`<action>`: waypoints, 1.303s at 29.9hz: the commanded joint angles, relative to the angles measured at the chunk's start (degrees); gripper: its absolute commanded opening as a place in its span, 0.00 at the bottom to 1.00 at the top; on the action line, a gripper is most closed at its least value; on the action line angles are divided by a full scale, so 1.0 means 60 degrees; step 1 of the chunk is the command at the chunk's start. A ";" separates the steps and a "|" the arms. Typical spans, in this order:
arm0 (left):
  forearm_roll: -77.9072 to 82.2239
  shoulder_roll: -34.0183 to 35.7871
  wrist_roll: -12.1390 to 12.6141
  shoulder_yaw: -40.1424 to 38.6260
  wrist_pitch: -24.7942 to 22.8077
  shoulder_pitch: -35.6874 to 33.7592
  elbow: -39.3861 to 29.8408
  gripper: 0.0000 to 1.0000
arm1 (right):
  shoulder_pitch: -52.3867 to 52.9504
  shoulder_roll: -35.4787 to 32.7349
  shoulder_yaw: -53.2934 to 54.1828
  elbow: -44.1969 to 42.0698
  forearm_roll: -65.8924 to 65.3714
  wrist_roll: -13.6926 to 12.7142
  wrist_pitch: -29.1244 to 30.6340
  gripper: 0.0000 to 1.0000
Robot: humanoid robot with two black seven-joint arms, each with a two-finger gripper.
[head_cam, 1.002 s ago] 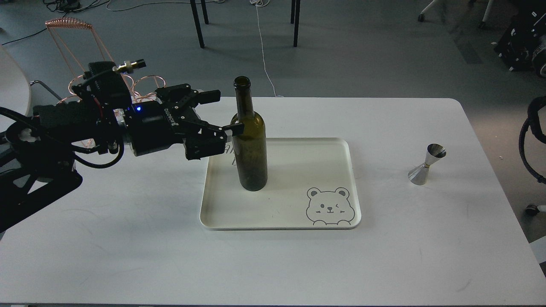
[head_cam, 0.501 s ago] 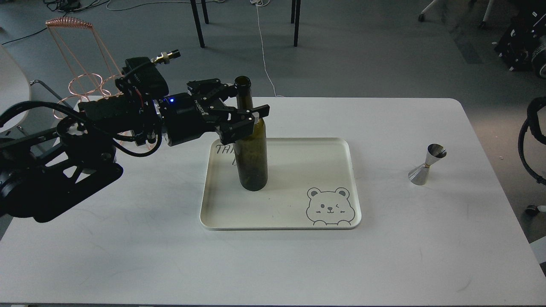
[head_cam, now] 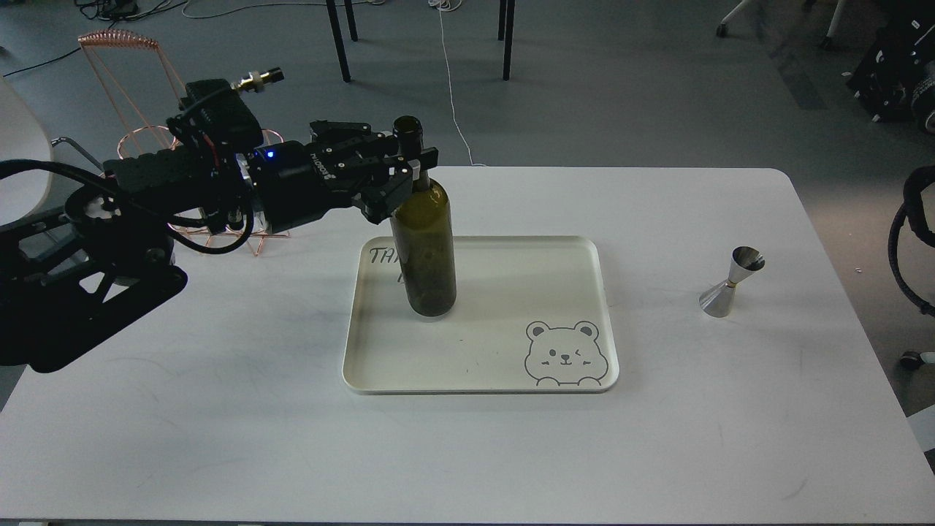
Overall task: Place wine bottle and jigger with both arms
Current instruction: 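Lift the bottle with the left gripper and lower it into the copper rack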
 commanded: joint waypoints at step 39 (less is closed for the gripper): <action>-0.1177 0.2169 -0.0385 0.0823 0.0036 -0.1684 0.3998 0.14 | 0.0139 -0.0043 -0.0023 0.0014 -0.0002 -0.0012 0.0001 0.98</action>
